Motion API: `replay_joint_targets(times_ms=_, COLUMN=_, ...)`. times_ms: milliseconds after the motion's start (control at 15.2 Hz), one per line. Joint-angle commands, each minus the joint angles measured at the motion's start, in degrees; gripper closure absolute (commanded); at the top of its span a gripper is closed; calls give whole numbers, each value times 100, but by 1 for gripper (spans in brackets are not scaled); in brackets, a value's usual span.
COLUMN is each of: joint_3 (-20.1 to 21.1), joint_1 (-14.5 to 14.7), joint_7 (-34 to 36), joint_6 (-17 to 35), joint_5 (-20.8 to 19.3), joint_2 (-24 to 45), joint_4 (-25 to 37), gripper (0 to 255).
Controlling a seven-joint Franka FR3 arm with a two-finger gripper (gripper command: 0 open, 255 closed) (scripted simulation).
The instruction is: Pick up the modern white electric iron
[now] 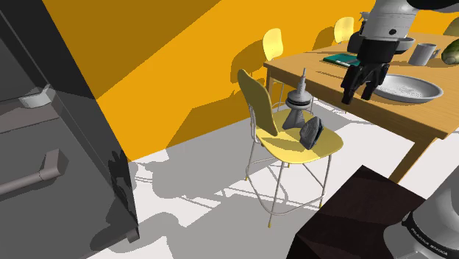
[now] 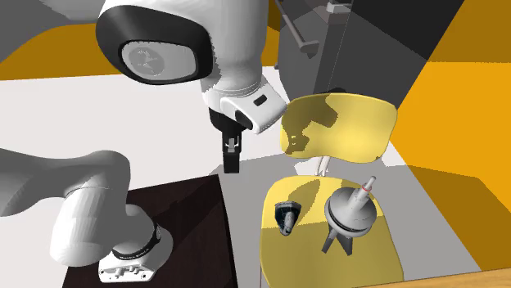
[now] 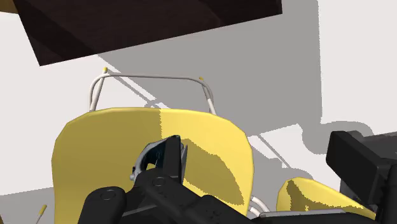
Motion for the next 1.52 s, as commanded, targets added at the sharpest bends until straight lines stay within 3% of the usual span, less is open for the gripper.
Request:
replay_joint_targets(times_ms=0, joint_3=0, joint_1=0, joint_7=0, joint_6=0, joint_5=0, joint_2=0, joint_4=0, gripper=0)
replay_joint_targets(times_ms=594, joint_3=-661, joint_1=93, joint_7=-1615, joint_6=3054, joint_5=-322, joint_2=243, joint_4=-1351, gripper=0)
replay_joint_targets(times_ms=990, joint_3=-1387, joint_1=521, joint_7=-2935, joint_6=5223, joint_5=-89, joint_2=1164, joint_4=-1626, gripper=0)
replay_joint_targets(times_ms=1452, joint_3=-1566, joint_1=676, joint_7=-3172, joint_6=5854, joint_5=63, joint_2=1490, joint_4=-1898, gripper=0)
